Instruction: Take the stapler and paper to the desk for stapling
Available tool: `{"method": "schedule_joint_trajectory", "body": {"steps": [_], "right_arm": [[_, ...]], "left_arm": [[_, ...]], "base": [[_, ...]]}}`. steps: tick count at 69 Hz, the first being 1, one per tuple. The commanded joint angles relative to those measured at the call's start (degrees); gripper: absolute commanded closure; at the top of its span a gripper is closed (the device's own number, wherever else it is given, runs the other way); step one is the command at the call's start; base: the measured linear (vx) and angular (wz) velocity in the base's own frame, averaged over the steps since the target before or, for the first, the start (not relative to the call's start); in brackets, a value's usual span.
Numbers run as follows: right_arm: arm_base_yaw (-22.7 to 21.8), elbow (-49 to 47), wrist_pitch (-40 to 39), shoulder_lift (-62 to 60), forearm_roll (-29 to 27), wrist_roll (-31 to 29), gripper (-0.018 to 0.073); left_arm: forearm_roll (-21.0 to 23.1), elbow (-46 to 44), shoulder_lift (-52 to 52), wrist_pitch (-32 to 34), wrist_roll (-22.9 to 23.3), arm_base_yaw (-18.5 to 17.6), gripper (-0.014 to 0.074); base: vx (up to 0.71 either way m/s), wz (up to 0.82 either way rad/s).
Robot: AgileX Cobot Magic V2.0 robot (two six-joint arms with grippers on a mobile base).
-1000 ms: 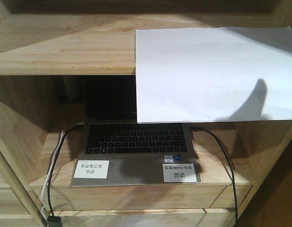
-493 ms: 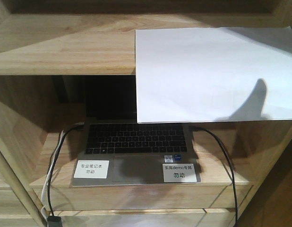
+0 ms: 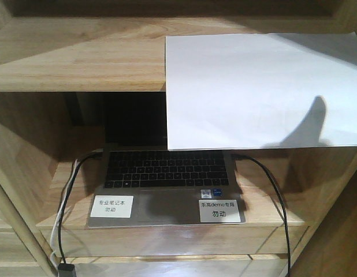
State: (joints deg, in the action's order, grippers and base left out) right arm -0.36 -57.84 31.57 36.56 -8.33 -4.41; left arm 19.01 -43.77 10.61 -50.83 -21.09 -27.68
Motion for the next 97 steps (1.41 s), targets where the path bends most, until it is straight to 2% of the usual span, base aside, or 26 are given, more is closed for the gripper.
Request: {"method": "schedule_joint_trajectory", "body": {"steps": [1, 30, 39, 50, 65, 69, 77, 80, 83, 86, 87, 97], "right_arm": [[-0.27, -1.62, -4.08, 0.68, -0.23, -0.15, 0.0115], [-0.27, -1.62, -5.37, 0.68, 0.04, -0.15, 0.0105], [-0.27, -1.62, -5.51, 0.68, 0.16, -0.15, 0.002], [-0.27, -1.62, -5.51, 0.68, 0.06, -0.15, -0.0166], [-0.27, -1.62, -6.26, 0.68, 0.06, 0.04, -0.0157], [-0.27, -1.62, -7.4, 0.68, -0.05, 1.73, -0.0155], [-0.27, -1.62, -11.09, 0.68, -1.01, 14.15, -0.0142], [-0.27, -1.62, -12.62, 0.68, -1.26, 22.97, -0.0134], [-0.27, -1.62, -13.82, 0.68, -1.2, 29.3, -0.0126], [-0.27, -1.62, -15.12, 0.68, -0.44, 40.11, -0.0115], [-0.27, -1.62, -15.28, 0.68, -0.08, 41.48, -0.0113], [-0.27, -1.62, -17.06, 0.68, 5.75, 72.46, -0.0068]], "left_arm": [[1.56, -1.51, 0.89, 6.19, -0.03, -0.28, 0.0603], [1.56, -1.51, 0.89, 6.19, -0.03, -0.28, 0.0603], [1.56, -1.51, 0.89, 6.19, -0.03, -0.28, 0.0603], [1.56, -1.51, 0.89, 6.19, -0.03, -0.28, 0.0603], [1.56, -1.51, 0.89, 6.19, -0.03, -0.28, 0.0603], [1.56, -1.51, 0.89, 6.19, -0.03, -0.28, 0.0603], [1.56, -1.51, 0.89, 6.19, -0.03, -0.28, 0.0603], [1.56, -1.51, 0.89, 6.19, -0.03, -0.28, 0.0603], [1.56, -1.51, 0.89, 6.19, -0.03, -0.28, 0.0603], [1.56, -1.51, 0.89, 6.19, -0.03, -0.28, 0.0603], [1.56, -1.51, 0.89, 6.19, -0.03, -0.28, 0.0603], [1.56, -1.51, 0.89, 6.19, -0.03, -0.28, 0.0603]], "base": [[0.0, 0.0], [0.0, 0.0], [0.0, 0.0], [0.0, 0.0], [0.0, 0.0], [0.0, 0.0], [0.0, 0.0], [0.0, 0.0], [0.0, 0.0], [0.0, 0.0], [0.0, 0.0], [0.0, 0.0]]}}
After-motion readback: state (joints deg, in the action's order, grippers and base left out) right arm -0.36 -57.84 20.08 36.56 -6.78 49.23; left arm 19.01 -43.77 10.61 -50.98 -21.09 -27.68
